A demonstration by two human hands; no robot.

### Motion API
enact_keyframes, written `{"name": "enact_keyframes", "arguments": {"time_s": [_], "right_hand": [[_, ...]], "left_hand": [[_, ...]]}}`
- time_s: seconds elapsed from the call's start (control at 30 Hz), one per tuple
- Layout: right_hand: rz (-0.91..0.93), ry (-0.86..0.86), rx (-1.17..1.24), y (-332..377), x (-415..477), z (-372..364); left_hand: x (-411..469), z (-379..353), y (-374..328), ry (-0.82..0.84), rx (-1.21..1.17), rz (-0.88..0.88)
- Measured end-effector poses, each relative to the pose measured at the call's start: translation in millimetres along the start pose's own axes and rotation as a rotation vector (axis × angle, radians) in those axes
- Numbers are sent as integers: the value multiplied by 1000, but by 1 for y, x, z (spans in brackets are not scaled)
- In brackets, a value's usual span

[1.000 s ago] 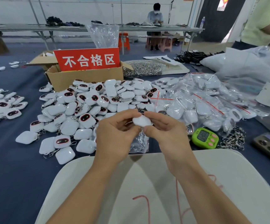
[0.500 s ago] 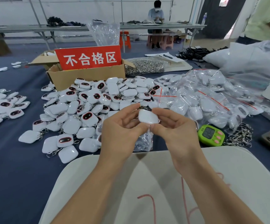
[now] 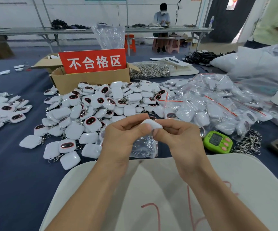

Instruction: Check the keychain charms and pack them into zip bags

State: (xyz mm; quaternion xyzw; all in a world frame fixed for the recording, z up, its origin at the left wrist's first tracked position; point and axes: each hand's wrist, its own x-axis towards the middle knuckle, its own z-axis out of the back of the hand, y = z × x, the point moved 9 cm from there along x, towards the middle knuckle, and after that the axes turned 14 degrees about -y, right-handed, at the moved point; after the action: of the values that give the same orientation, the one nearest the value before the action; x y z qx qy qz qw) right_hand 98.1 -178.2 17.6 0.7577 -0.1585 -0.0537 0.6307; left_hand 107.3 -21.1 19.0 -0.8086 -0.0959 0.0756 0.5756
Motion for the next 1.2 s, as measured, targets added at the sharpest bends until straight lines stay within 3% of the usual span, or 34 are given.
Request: {"name": "enact_keyframes", "arguments": {"time_s": [0.37,0.7,0.93,1.03,1.2], "right_hand": [[55,15,36,11,-5,-3],[150,-2,-30,16,-7,-4],[-96,140,258,6,-9,-14],[-24,41,205,12,-6,-5],[154,-118,-91,18,-1,7]], "left_hand": [[-7,-5,-14,56,-18,-73],[-3,0,-6,5,-48,4],[-4,-12,3,101,-354,206],[-2,-12,-1,98,-274,124],[1,3,-11,-91,109,-177]]}}
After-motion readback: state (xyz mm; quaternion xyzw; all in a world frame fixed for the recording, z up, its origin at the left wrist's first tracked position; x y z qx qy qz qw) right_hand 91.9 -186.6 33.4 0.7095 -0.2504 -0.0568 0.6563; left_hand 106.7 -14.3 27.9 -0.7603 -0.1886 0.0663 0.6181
